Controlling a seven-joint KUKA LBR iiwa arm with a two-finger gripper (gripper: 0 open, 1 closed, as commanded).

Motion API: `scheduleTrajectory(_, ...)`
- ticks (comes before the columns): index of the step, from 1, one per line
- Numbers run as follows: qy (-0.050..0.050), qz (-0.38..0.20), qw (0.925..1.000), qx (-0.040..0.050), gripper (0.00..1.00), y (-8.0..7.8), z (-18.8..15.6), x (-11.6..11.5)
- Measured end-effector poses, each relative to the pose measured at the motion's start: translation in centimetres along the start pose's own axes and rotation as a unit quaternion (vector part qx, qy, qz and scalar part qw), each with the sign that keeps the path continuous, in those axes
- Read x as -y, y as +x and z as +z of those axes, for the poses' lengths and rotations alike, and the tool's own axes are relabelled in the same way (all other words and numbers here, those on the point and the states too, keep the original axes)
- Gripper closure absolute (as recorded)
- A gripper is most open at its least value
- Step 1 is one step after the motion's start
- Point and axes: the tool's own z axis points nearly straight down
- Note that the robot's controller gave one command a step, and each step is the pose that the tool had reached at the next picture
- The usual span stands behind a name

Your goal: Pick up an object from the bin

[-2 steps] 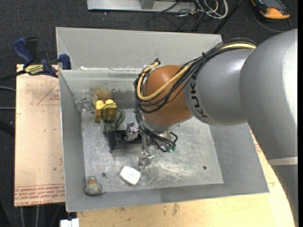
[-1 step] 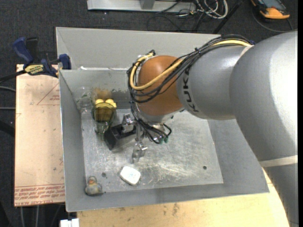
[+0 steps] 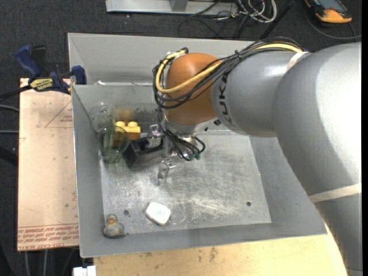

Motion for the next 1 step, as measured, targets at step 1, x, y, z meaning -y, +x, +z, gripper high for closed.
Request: scheduleTrajectory(1, 0.007, 0.070, 0.9974, 0.0118, 1.00, -2.56, 0.18, -0.94)
